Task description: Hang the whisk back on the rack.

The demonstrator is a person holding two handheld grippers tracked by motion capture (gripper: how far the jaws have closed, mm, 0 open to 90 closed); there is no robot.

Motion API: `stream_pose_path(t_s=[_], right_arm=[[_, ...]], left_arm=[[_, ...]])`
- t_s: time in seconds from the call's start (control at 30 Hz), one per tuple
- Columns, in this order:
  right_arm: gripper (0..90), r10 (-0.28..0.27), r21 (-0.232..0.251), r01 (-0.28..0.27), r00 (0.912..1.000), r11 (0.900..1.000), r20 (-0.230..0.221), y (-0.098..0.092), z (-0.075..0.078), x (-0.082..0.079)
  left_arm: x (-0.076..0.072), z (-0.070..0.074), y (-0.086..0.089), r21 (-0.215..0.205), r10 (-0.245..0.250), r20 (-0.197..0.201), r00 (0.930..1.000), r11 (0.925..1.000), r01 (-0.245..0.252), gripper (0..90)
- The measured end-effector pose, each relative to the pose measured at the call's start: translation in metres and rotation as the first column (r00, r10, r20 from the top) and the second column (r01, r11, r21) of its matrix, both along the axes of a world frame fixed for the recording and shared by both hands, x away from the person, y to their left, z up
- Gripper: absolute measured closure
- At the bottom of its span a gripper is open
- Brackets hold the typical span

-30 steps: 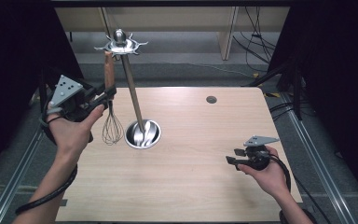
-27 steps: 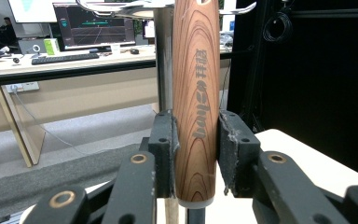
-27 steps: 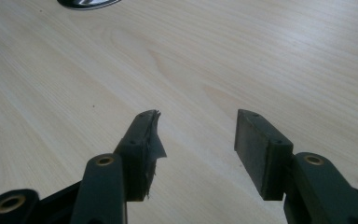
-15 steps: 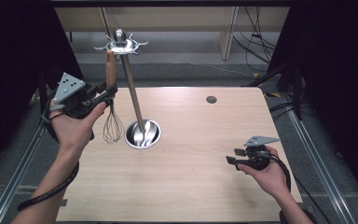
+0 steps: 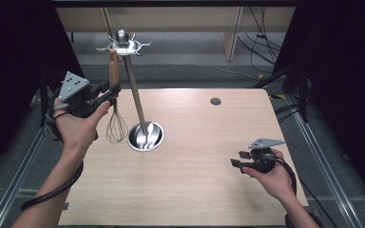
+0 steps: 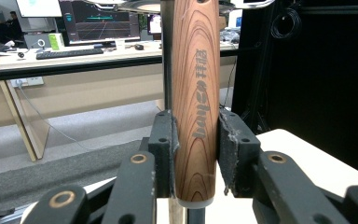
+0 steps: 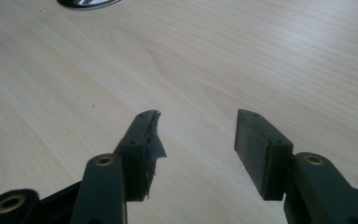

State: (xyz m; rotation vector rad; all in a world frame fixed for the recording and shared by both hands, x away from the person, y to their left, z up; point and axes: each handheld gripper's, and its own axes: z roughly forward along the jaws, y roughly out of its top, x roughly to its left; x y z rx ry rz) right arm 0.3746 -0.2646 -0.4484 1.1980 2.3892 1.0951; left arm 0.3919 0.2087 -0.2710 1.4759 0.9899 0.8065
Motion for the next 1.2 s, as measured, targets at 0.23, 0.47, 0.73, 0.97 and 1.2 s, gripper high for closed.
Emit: stream_pose_path(t_s=[0.23,0.47,0.73,0.97,1.2], right_arm=[[50.0,0.004,-0.003,-0.004,1.0000,1.000,-0.001,-0.001,0.000,0.000],[50.0,0.004,0.000,-0.004,1.0000,1.000,-0.001,0.000,0.000,0.000],[50.0,0.005,-0.001,-0.005,1.0000,1.000,-0.001,0.000,0.000,0.000],[50.0,0.007,-0.003,-0.007,1.0000,1.000,0.001,0.000,-0.001,0.000],[49.9,0.007,-0.006,-0.007,1.0000,1.000,0.001,0.000,-0.001,0.000]], left_arm=[[0.004,-0.002,-0.003,0.002,0.005,-0.005,1.0000,1.0000,-0.005,68.1],[0.008,-0.004,-0.005,0.002,0.007,-0.008,0.9999,1.0000,-0.007,68.1],[0.009,-0.006,-0.006,0.011,0.012,-0.010,0.9999,0.9999,-0.012,68.0],[0.011,-0.011,-0.006,0.029,0.015,-0.015,0.9998,0.9995,-0.014,67.9],[0.014,-0.011,-0.005,0.032,0.013,-0.018,0.9998,0.9994,-0.013,67.8]])
